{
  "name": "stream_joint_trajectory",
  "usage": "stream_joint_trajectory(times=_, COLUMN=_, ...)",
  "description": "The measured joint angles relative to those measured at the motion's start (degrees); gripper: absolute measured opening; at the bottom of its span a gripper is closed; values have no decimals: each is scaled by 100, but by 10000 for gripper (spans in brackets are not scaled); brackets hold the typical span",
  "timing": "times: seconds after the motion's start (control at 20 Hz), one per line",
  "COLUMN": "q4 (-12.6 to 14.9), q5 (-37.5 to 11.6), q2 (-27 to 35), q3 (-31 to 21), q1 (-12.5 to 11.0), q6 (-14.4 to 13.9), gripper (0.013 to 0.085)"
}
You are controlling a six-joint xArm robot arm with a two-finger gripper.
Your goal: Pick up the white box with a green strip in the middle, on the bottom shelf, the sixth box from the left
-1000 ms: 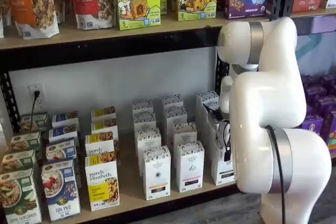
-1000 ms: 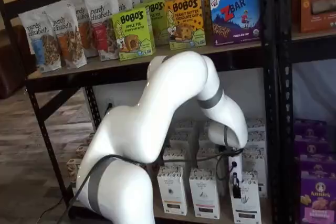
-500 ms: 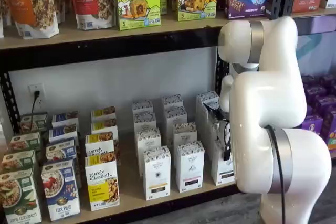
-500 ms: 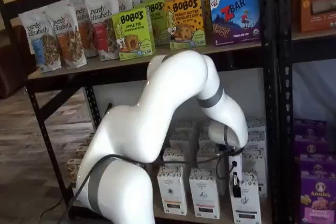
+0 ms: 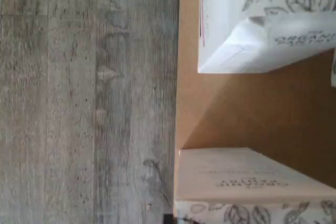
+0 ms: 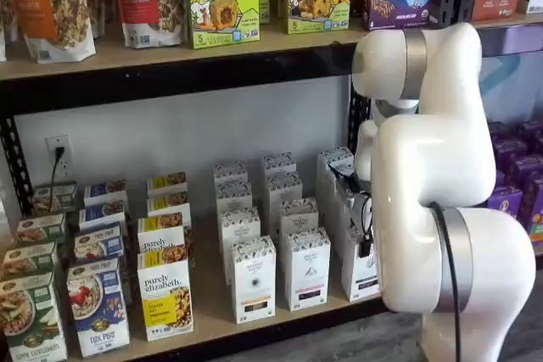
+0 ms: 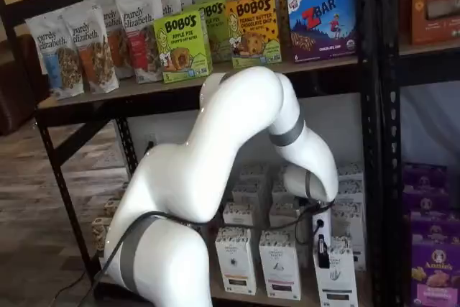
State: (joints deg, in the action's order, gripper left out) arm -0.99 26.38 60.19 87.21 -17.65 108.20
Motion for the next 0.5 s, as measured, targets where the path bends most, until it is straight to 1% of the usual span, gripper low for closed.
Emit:
stream_joint_trajectory(times=0.05, q4=-4, q5=-6, q2=-10, q3=-12, q1=5, q6=0, gripper=530)
stream_joint_trajectory(times=0.1, q4=-9, q5=-11, q2=-19, q3=-23, q1=8, q6=0, gripper=530)
stream_joint_trajectory(times=0.15, q4=-12, q5=-22, q2=-36, q3=-45, q1=13, q6=-2, gripper=490)
stream_joint_trajectory(times=0.2, q4=-11, q5=-31, q2=-49, q3=-62, q1=15, q6=-5, gripper=490)
stream_joint_trajectory(times=0.25, q4=-19, q5=-44, q2=-66, q3=-87, q1=17, q6=1, gripper=450)
stream_joint_trajectory(times=0.35, q4=-14, q5=-122, q2=-108, q3=-164, q1=20, q6=-6, gripper=450)
stream_joint_trajectory(times=0.5, q4=82, q5=-228, q2=-200, q3=-318, q1=27, q6=-97, gripper=450)
